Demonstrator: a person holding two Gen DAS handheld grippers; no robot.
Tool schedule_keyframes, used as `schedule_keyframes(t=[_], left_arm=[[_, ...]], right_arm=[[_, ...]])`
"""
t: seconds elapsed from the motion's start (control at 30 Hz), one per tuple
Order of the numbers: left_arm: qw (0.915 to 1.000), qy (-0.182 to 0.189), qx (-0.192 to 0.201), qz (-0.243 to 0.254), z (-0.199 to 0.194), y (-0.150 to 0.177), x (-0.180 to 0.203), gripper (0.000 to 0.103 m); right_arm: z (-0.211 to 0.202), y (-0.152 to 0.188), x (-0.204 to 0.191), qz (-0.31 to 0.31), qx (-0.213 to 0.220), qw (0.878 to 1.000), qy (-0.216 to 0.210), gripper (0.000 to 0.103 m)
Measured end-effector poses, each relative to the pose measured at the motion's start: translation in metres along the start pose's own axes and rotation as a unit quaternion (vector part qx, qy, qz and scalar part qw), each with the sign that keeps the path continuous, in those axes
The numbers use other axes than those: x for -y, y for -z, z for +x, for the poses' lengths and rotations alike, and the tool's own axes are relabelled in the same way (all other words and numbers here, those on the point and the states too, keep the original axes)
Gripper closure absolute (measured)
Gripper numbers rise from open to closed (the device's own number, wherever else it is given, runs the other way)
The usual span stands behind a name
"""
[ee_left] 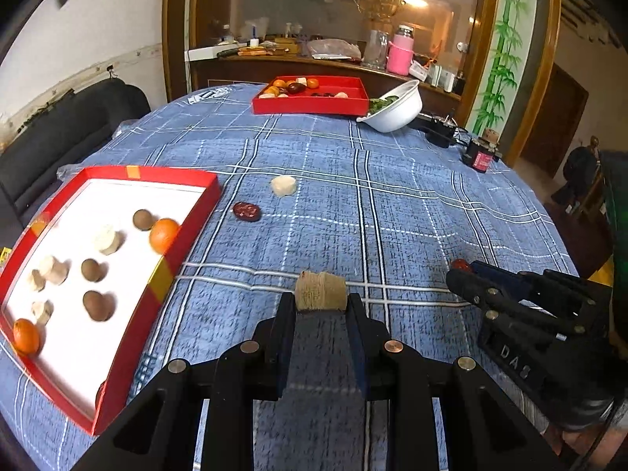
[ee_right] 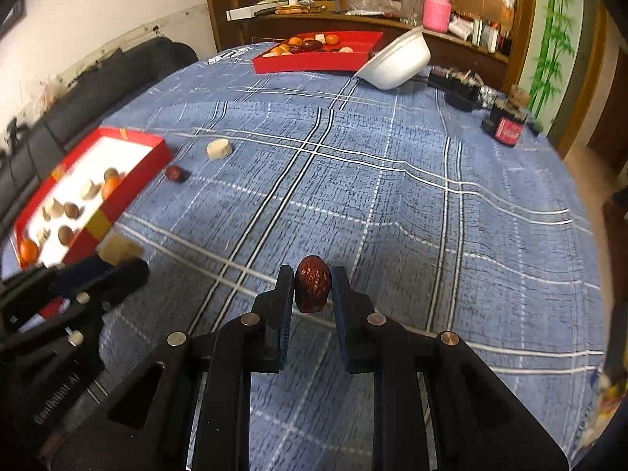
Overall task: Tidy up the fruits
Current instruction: 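Carry the red date and square pastry over the white tray with both tools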
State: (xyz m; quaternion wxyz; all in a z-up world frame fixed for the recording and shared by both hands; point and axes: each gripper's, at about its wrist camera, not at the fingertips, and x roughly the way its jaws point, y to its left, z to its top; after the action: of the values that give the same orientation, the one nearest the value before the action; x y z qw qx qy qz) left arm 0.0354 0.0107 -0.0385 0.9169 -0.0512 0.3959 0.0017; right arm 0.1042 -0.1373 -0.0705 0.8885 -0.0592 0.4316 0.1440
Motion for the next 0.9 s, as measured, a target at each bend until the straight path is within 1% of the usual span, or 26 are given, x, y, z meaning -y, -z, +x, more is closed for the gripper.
schedule_keyframes(t=[0.07, 0.17, 0.23, 0.3, 0.4, 0.5, 0.9], left_arm=[[1.0, 0.0, 0.002, -0.002, -0.004, 0.003, -0.003, 0.078], [1.0, 0.001, 0.003, -0.008, -0.008, 0.006, -0.008, 0.078], [0.9999, 0.002, 0.003, -0.011, -0.011, 0.008, -0.011, 0.078], [0.9999, 0.003, 0.005, -0.016, -0.014, 0.011, -0.014, 0.078], [0.9997, 0.004, 0.01, -0.023, -0.02, 0.011, -0.02, 0.078], [0.9994, 0.001, 0.017, -0.031, -0.027, 0.012, -0.029, 0.078], [0.995, -0.037, 0.031, -0.088, -0.049, 0.023, -0.09, 0.078]], right_arm=[[-0.004, 0.003, -0.009, -0.021, 0.004, 1.0, 0.021, 0.085], [-0.007, 0.009, -0.019, -0.058, -0.007, 0.998, 0.04, 0.085], [-0.007, 0.014, -0.026, -0.094, -0.021, 0.994, 0.057, 0.085], [-0.009, 0.018, -0.03, -0.123, -0.036, 0.99, 0.065, 0.085], [-0.013, 0.021, -0.036, -0.15, -0.046, 0.985, 0.075, 0.085], [-0.016, 0.019, -0.045, -0.165, -0.05, 0.983, 0.071, 0.085], [-0.016, 0.009, -0.112, -0.222, -0.038, 0.974, 0.04, 0.085]])
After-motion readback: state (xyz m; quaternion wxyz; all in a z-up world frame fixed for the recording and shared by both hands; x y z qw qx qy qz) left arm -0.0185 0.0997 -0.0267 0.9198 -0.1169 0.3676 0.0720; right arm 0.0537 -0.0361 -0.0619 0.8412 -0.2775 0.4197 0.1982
